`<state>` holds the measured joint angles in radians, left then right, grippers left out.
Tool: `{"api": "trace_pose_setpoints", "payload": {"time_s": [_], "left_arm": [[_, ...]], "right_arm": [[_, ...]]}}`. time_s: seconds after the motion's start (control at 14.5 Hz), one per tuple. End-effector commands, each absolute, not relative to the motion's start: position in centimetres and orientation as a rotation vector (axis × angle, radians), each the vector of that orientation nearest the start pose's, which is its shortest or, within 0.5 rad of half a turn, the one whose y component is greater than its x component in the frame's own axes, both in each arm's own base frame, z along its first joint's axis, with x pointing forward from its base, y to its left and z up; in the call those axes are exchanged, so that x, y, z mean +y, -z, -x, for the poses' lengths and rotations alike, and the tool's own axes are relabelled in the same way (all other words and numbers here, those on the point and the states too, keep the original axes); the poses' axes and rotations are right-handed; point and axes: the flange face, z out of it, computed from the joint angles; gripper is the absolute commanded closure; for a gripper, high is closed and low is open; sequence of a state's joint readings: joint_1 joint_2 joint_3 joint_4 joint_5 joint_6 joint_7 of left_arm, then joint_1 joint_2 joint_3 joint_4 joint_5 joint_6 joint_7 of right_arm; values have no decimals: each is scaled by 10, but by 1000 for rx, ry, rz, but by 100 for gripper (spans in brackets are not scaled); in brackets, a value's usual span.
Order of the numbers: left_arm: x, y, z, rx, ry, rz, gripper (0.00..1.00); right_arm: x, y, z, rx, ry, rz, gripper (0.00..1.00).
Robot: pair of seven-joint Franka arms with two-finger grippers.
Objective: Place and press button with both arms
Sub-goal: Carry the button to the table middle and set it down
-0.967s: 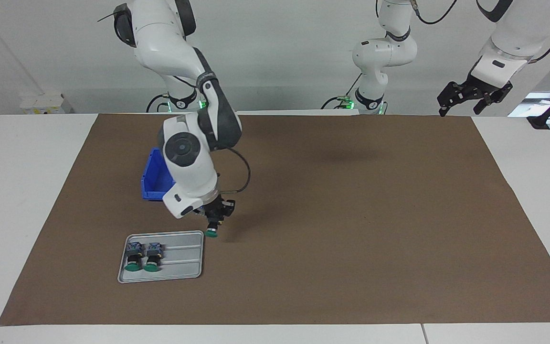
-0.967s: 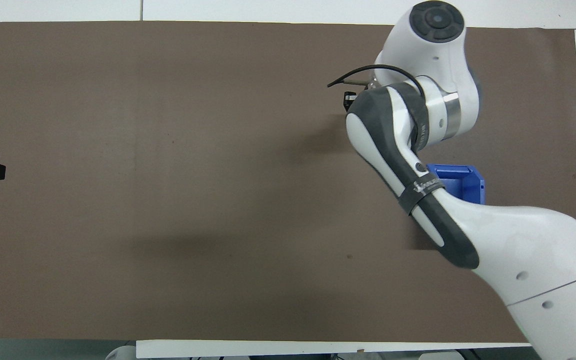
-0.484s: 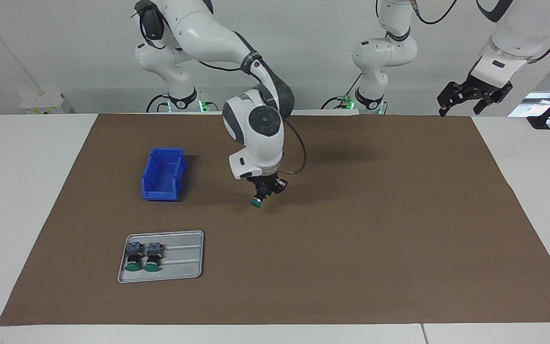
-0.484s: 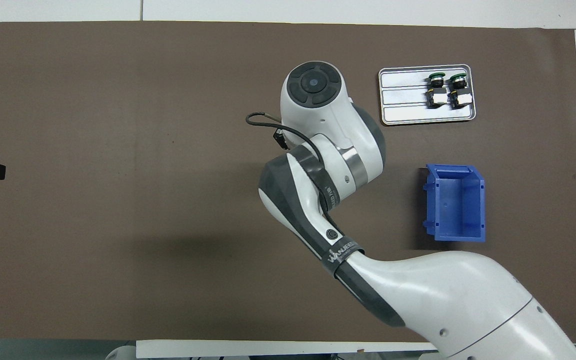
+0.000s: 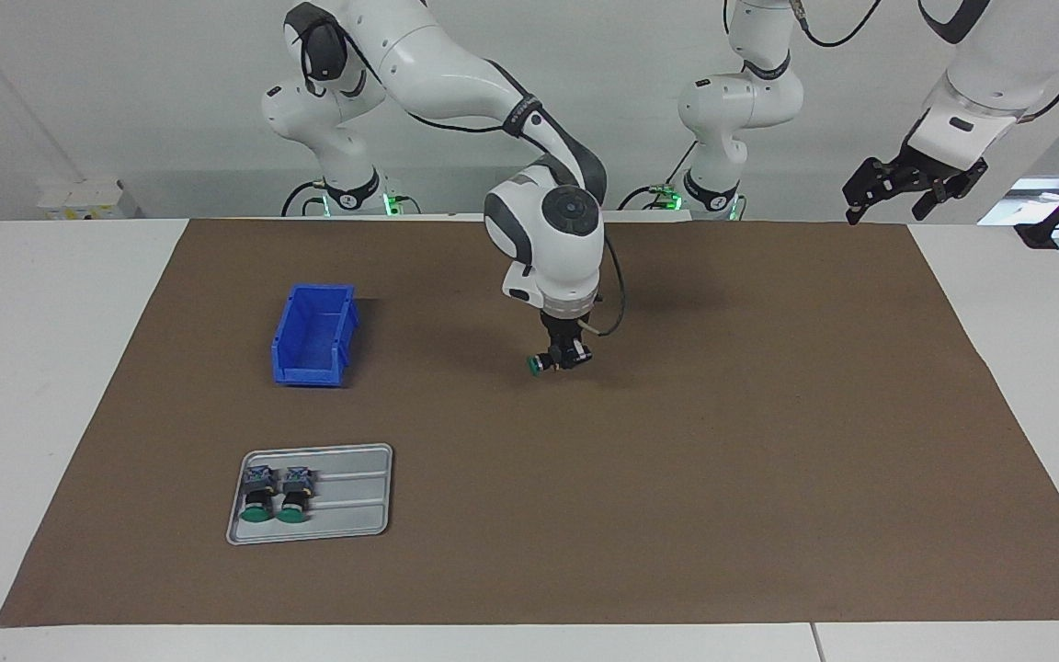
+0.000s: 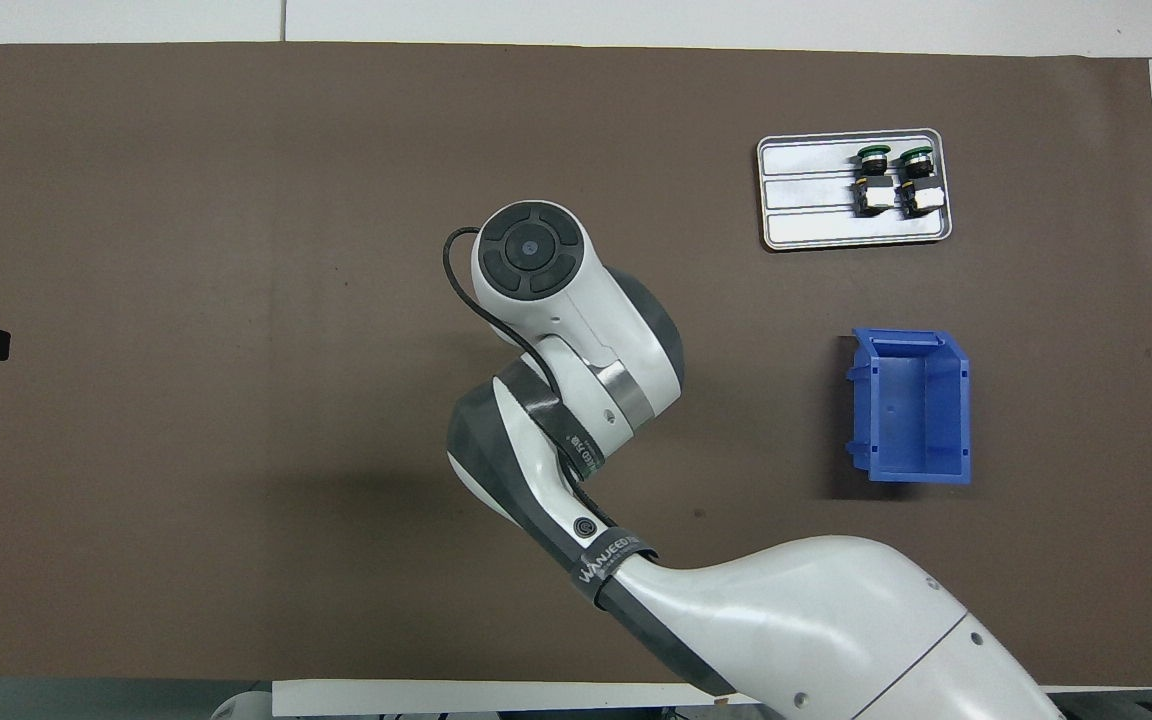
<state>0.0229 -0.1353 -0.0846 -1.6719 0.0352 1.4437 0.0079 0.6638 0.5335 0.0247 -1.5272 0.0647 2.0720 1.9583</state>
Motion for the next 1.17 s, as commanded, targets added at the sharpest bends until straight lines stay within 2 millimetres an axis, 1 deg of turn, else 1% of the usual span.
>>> {"api": "trace_pose_setpoints", "payload": {"time_s": [0.0,0.21,0.35,0.48,0.55,0.62,0.69,0.76,0.9,0.97,1.04,1.11], "left_arm": [[-24,-637,-488,87,-154,3067,0],[-23,-636,-486,71,-156,3067,0],[-23,-635,-485,71,-158,3067,0],[-23,-635,-486,71,-156,3067,0],[-23,-636,-486,69,-154,3067,0],[-23,-636,-486,69,-153,3067,0],[-23,-636,-486,69,-153,3067,0],[-23,-636,-486,69,-153,3067,0],[-23,-636,-486,69,-153,3067,0],[-23,-636,-486,69,-153,3067,0],[-23,-635,-486,71,-156,3067,0],[-23,-635,-485,68,-158,3067,0]], "right_arm": [[448,-341,-537,2000,-125,2353,91],[445,-323,-529,2005,-116,2333,90],[461,-310,-518,1994,-113,2328,87],[463,-302,-518,1994,-106,2317,80],[462,-302,-517,1994,-105,2324,74],[462,-302,-517,1984,-94,2342,47],[466,-304,-515,1965,-88,2349,15],[470,-312,-515,1946,-85,2351,1],[462,-329,-528,1960,-81,2327,0],[448,-346,-537,1977,-73,2298,0],[430,-370,-548,1963,-63,2285,0],[402,-391,-563,1938,-53,2304,0]]}}
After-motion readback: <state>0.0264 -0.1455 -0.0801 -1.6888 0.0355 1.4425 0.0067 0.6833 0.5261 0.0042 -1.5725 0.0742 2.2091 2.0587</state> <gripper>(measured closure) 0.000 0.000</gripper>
